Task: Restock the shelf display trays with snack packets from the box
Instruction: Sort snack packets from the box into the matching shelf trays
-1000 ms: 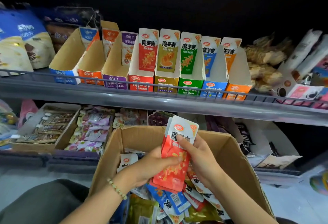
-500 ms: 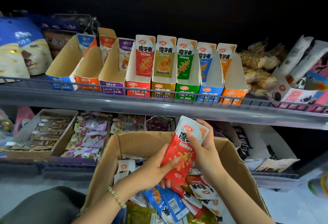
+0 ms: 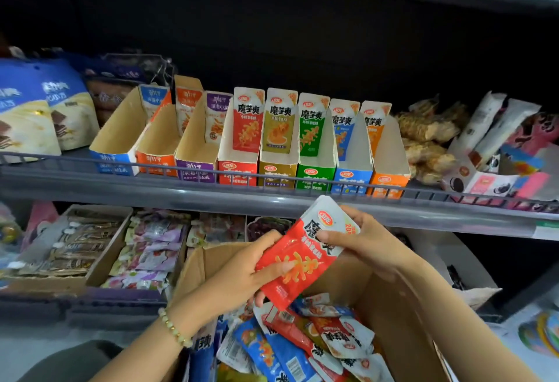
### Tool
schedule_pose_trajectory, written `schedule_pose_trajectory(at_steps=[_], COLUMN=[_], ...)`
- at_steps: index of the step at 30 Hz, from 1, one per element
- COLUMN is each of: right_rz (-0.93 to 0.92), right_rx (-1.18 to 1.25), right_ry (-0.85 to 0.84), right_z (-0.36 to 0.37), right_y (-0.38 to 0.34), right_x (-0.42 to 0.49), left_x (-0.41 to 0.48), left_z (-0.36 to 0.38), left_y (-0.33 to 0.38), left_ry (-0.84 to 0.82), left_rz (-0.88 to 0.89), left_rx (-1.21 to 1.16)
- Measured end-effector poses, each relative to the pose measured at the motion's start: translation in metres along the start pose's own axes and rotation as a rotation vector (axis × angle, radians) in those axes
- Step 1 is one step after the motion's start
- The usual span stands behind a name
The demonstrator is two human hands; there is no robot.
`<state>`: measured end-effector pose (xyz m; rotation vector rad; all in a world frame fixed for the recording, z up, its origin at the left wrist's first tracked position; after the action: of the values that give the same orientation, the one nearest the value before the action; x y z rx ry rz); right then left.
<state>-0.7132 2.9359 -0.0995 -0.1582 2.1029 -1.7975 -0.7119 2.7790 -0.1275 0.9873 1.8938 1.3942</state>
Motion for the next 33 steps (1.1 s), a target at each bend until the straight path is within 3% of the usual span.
schedule_pose_trajectory(at_steps=[10, 15, 20, 26, 30, 33], right_rz=[-0.177, -0.261, -0.292, -0.182, -0.106, -0.046], right_rx=[-0.311, -0.358, -0.390, -0.723, -0.944, -0.980], right_ry=[0.057, 0.147, 0.265, 0.309, 0.246, 0.121], right_z=[-0.006, -0.017, -0.032, -0.032, -0.016, -0.005], right_y=[-0.159, -0.208, -0.232, -0.239, -0.236, -0.212], right_x=[0.042, 0.069, 0.106, 0.164, 0.197, 0.222], left_x=[0.014, 0.016, 0.005, 0.021, 0.043, 0.049], left_z=[-0.110, -0.168, -0.222, -0.227, -0.225, -0.229], left_y=[0.082, 0.093, 0.075, 0.060, 0.038, 0.028], left_ry=[0.260, 0.378, 0.532, 0.446, 0.315, 0.320], left_rz=[0.139, 0.137, 0.007, -0.067, -0.111, -0.111], left_rx=[0.194, 0.183, 0.428, 0.792, 0.855, 0.786])
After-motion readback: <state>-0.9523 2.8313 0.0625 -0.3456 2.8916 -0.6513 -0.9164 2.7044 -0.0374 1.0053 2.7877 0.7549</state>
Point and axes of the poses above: each hand's wrist, its own x-axis towards the middle knuckle, its own z-axis out of the palm, y = z × x, the point moved 9 cm from there along x, towards the middle knuckle, and after that the axes turned 14 degrees about -y, right-handed, at the moved point
